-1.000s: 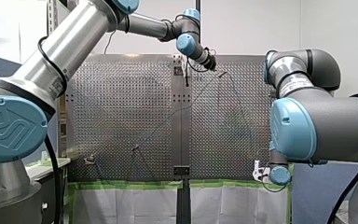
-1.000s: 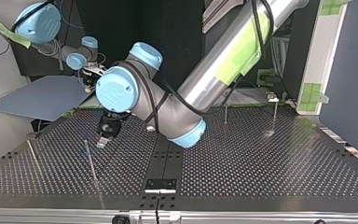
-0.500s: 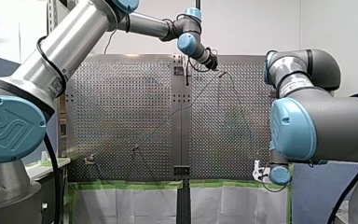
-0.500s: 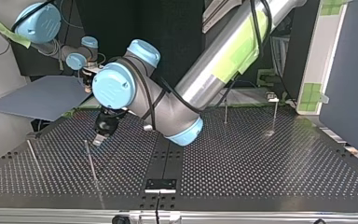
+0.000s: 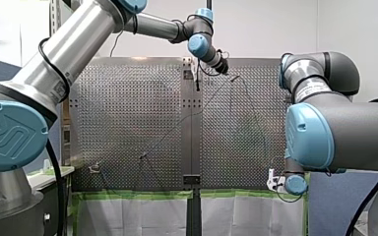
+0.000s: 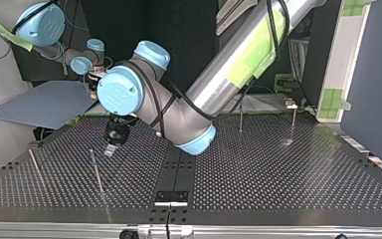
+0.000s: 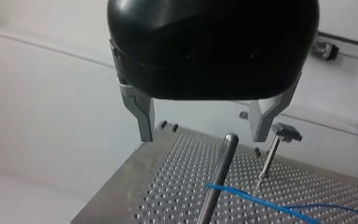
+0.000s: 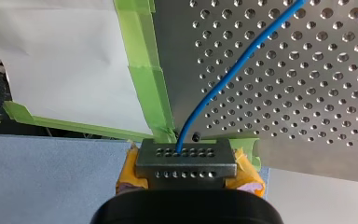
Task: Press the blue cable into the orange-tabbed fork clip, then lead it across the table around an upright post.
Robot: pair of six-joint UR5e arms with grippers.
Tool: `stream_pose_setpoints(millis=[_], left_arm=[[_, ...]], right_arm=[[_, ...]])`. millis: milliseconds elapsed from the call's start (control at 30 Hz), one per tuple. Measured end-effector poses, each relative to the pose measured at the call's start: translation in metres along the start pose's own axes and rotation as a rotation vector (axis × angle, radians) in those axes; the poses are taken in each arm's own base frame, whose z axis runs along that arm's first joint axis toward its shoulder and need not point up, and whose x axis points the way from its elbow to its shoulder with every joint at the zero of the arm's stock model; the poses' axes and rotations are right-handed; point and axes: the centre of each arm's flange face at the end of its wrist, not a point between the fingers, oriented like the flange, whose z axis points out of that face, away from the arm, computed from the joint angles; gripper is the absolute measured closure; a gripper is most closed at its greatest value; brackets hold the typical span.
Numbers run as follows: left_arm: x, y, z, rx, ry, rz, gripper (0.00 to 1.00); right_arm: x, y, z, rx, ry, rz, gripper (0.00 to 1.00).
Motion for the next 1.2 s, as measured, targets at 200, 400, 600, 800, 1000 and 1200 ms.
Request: stream_pose_setpoints(millis=[200, 400, 600, 800, 1000, 1200], left_arm=[[0.000, 0.003, -0.001, -0.038, -0.003, -0.005, 0.00], [0.001, 0.004, -0.002, -0.051, 0.005, -0.006, 0.00], [0.001, 0.004, -0.003, -0.052, 0.007, -0.006, 0.00], [0.001, 0.003, -0.003, -0.051, 0.008, -0.006, 0.00], [0.002, 0.001, -0.004, -0.048, 0.011, -0.004, 0.00], [0.006, -0.009, -0.010, -0.054, 0.020, 0.016, 0.00]], right_arm=[[0.000, 0.000, 0.000, 0.000, 0.000, 0.000, 1.00], [0.000, 0.000, 0.000, 0.001, 0.000, 0.000, 1.00], [0.000, -0.001, 0.000, 0.001, 0.001, 0.000, 1.00], [0.000, -0.001, 0.000, 0.001, 0.001, 0.000, 1.00], [0.000, -0.001, 0.000, 0.002, 0.001, -0.001, 1.00], [0.001, -0.001, 0.000, 0.003, 0.002, 0.000, 1.00]])
